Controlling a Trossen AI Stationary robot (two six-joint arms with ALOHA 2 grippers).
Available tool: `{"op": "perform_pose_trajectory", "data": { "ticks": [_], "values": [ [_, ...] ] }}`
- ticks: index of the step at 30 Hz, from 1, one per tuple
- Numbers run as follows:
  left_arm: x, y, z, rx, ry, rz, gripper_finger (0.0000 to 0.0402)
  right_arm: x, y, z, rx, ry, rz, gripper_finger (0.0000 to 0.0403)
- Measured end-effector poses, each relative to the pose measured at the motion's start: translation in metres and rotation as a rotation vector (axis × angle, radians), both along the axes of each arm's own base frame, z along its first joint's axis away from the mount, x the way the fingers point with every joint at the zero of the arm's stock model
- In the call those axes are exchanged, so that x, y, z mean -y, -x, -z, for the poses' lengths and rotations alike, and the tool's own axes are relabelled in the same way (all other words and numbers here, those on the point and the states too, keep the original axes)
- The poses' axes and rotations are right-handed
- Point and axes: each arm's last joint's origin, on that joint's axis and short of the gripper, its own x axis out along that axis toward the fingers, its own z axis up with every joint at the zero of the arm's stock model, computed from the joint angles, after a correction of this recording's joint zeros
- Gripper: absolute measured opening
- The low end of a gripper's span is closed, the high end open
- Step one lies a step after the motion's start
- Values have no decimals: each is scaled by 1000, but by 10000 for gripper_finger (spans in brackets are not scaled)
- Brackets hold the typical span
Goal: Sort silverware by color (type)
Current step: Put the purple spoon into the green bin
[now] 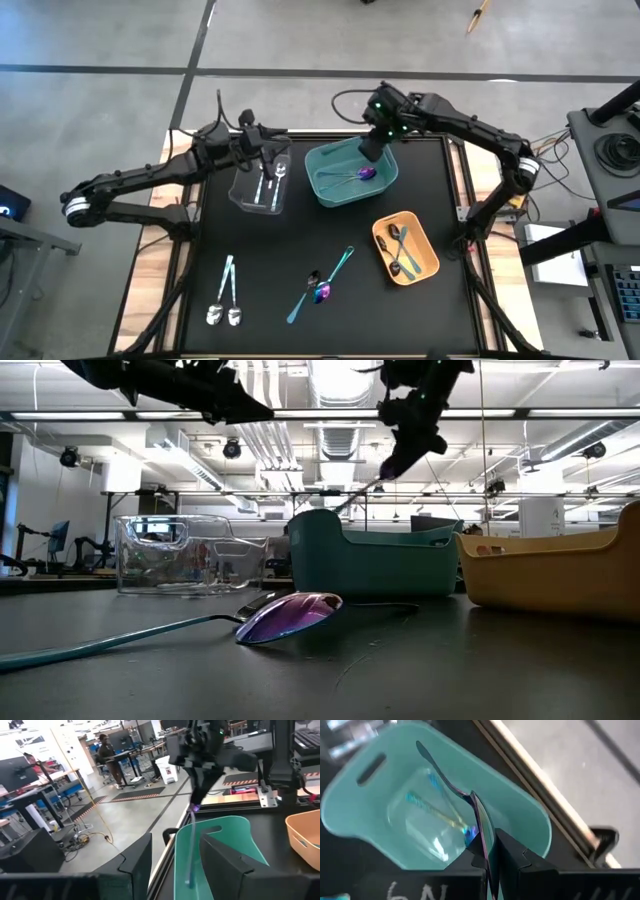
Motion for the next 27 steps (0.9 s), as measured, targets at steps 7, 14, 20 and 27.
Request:
{"op": "perform_pose_trajectory", "data": {
  "ticks": [7,14,20,27],
  "values": [
    [-2,1,0,2,0,-7,146,5,-10,14,-70,-121,1,9],
    [-2,1,0,3,4,-7,146,10,-21,25,-81,-166,13,9],
    [-2,1,0,2,5,-7,146,13,-26,34,-87,-196,38,9],
    [-2,1,1,0,7,-7,146,17,-33,42,-85,-203,53,9]
  ]
}}
